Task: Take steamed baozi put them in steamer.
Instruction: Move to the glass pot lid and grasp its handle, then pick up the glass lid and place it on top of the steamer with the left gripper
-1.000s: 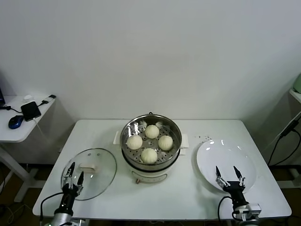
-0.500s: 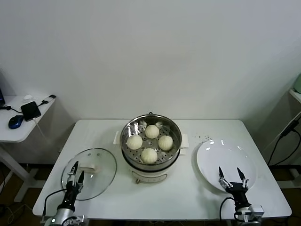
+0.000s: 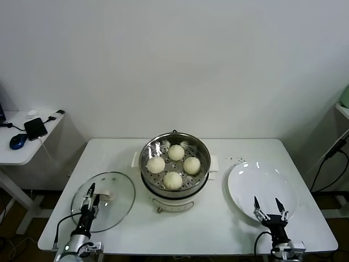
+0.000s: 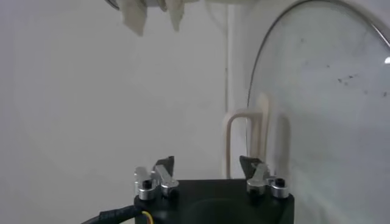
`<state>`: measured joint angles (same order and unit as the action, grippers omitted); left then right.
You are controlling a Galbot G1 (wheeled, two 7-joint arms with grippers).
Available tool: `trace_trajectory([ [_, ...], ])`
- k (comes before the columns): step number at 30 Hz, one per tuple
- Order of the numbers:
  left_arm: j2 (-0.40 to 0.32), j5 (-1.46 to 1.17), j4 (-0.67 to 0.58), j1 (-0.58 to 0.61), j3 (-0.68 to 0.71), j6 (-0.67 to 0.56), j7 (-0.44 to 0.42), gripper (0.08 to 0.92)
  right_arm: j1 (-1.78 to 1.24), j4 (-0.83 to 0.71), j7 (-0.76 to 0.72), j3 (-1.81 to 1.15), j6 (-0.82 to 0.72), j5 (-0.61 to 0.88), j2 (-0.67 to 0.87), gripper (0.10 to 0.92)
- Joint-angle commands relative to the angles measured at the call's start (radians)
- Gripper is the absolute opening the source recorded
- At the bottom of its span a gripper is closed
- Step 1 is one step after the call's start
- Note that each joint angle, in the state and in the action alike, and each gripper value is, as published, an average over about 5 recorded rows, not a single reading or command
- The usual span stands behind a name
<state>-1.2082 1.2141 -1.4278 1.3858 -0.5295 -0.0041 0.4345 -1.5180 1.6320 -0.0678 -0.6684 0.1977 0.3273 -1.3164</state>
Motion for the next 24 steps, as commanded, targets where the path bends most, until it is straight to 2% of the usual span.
trace_trajectory([
  [1,-0.001,0.009,0.030,-0.018,0.006,0.006,-0.002,0.654,-0.001,0.000,-0.003,0.000,-0.001,-0.007,-0.005,0.823],
  [18,-0.024,0.024,0.076,-0.044,0.012,-0.005,0.029,0.161,-0.006,0.002,-0.012,0.001,0.006,-0.006,-0.010,0.823],
  [21,-0.024,0.003,0.027,-0.034,0.003,-0.001,0.014,0.133,-0.010,0.005,-0.016,-0.001,0.007,-0.006,-0.006,0.823],
  [24,-0.016,-0.068,-0.083,-0.005,-0.009,0.010,-0.045,0.132,-0.013,0.010,-0.018,-0.003,0.008,-0.007,-0.001,0.823],
])
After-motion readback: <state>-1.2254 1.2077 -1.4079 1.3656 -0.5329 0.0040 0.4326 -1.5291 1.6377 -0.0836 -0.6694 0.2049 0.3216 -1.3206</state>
